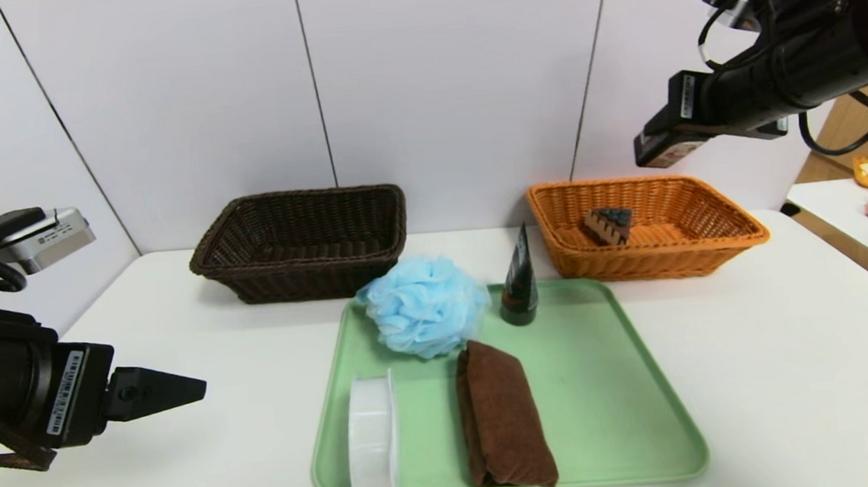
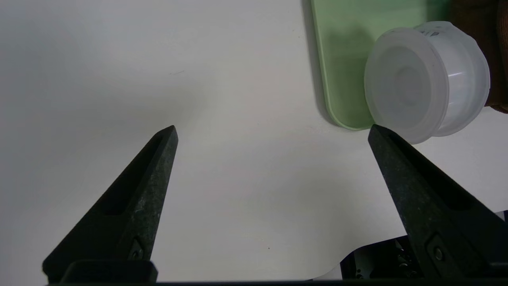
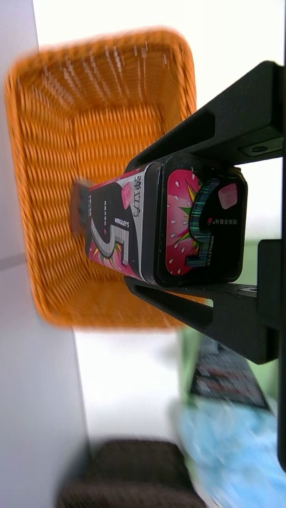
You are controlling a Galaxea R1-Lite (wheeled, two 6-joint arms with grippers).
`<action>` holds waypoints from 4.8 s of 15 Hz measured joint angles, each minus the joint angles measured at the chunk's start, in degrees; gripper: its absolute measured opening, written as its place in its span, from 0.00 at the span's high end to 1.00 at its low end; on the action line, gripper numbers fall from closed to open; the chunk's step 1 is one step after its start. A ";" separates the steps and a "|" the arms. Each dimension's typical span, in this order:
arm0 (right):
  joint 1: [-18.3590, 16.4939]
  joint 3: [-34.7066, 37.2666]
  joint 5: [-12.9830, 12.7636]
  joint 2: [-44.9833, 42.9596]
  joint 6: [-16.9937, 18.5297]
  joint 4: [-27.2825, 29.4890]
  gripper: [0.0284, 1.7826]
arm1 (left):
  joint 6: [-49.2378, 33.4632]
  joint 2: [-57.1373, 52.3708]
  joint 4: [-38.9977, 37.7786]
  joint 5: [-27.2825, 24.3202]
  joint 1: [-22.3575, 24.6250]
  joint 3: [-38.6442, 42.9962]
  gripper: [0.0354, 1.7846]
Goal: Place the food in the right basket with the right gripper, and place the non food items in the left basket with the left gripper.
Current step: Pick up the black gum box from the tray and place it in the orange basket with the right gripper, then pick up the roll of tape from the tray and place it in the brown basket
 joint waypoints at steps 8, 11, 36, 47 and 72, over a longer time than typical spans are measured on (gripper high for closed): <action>-9.41 0.00 0.84 10.29 0.13 -2.78 0.57 | 0.00 0.35 0.02 0.02 -0.02 0.39 0.06; -10.50 -0.02 0.99 14.23 0.13 -3.06 0.57 | 0.00 0.55 0.00 0.10 0.00 0.60 0.06; -4.00 8.29 8.75 -8.29 4.85 18.94 0.09 | -13.40 11.74 13.53 3.49 -15.35 -25.06 0.06; -4.14 21.18 13.00 -15.80 4.74 18.58 0.05 | -28.75 33.07 21.39 16.09 -30.95 -36.55 0.06; 0.77 32.28 9.63 -17.40 -1.99 -10.12 0.05 | -34.18 43.91 22.31 14.17 -31.56 -33.18 0.16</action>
